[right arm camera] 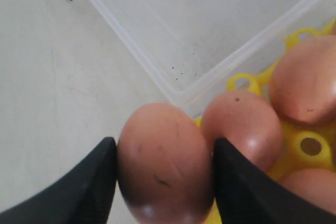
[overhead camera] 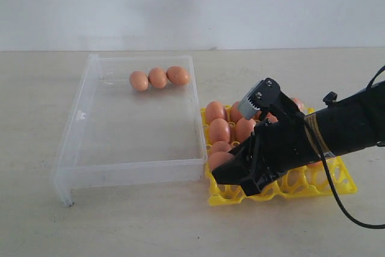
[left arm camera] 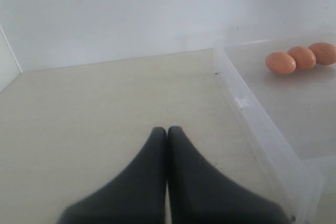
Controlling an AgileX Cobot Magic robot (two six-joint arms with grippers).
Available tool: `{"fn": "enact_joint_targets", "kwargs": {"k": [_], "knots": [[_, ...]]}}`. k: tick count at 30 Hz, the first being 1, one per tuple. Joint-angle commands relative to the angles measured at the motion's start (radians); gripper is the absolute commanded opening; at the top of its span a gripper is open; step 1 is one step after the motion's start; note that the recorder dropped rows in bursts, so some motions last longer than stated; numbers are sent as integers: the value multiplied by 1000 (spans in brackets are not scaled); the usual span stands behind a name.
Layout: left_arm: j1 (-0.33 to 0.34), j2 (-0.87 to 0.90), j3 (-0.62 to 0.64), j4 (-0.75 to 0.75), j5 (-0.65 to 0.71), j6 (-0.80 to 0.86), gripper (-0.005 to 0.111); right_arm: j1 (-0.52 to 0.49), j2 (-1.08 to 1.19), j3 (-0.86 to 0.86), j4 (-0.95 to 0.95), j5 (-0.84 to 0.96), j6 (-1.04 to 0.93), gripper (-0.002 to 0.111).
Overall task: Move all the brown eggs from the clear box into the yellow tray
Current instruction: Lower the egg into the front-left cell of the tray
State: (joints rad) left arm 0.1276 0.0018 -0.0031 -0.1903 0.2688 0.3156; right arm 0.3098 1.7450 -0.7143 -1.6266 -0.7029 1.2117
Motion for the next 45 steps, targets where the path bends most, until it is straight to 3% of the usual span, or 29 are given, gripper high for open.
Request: {"fn": "enact_joint_targets", "kwargs": {"k": [1,24,27,32,34,45], "knots": [[-1,-2,3,-7,-10,-9,-4,2,22,5,-5,-29,20,0],[-1,-2,3,-7,-10,-9,-4,2,2,5,0,32,32,2],[-1,-2,3,-7,-10,-9,-4,2,2,5,0,42,32,12],[-1,-2,3,-7,-10,-9,-4,2,2,5,19,40,36,44],[-1,-2,3,-7,-10,-9,-4,2,2,5,26,40,36,51],[-1,-2,3,-7,-8,-9,-4,2,2,5,24,9,80,53]]}}
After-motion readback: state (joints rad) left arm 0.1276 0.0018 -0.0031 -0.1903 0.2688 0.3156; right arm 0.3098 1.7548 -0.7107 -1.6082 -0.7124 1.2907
